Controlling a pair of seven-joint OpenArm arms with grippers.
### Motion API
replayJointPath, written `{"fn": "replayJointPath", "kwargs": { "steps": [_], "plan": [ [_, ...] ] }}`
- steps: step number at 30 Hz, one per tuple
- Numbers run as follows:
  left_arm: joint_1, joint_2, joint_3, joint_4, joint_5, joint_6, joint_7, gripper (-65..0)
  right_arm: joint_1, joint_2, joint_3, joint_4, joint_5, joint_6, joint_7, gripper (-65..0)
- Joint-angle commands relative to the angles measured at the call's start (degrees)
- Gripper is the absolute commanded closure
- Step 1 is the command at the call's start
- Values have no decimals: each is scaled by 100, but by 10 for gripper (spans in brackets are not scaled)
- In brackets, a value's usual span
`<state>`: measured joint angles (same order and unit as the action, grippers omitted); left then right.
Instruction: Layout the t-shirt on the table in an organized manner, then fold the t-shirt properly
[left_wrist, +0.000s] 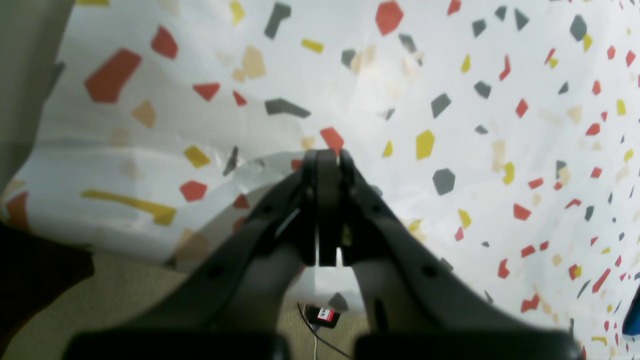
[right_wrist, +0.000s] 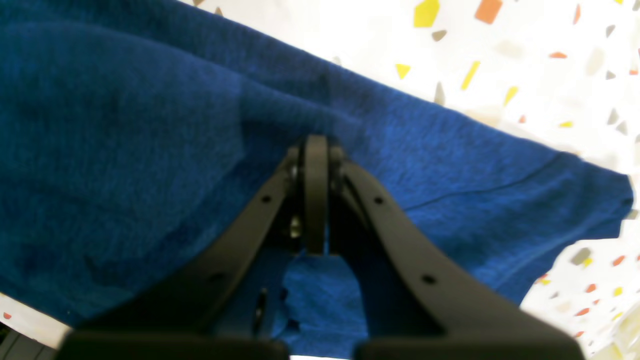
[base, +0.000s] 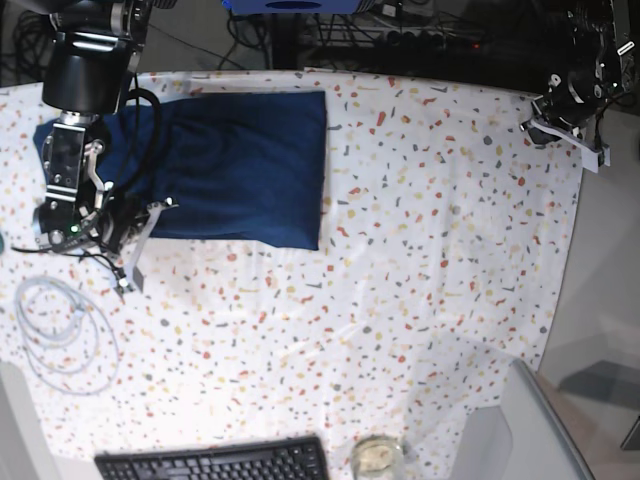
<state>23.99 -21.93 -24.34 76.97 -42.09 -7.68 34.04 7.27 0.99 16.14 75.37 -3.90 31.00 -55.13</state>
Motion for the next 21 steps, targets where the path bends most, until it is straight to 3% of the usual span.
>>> {"fn": "replayJointPath", "kwargs": {
  "steps": [1, 5, 12, 14, 16, 21],
  "plan": [
    [14, -97, -50, 79, -51, -19, -68, 0, 139, 46, -1, 115, 25, 16, 58, -32],
    [14, -97, -50, 79, -51, -19, -68, 0, 236, 46, -10, 107, 25, 16, 58, -2],
    [14, -97, -50, 79, -51, -19, -68, 0, 350, 63, -1, 124, -1, -28, 15, -3],
    [14, -97, -50, 79, -51, -19, -68, 0, 341, 46, 140, 247, 17, -28, -29, -29],
    [14, -97, -50, 79, -51, -19, -68, 0, 324, -25, 553, 485, 34, -28, -293, -123],
    [6, -97, -50, 53, -51, -19, -68, 0, 341, -218, 931, 458, 25, 7, -328, -459]
  ]
}}
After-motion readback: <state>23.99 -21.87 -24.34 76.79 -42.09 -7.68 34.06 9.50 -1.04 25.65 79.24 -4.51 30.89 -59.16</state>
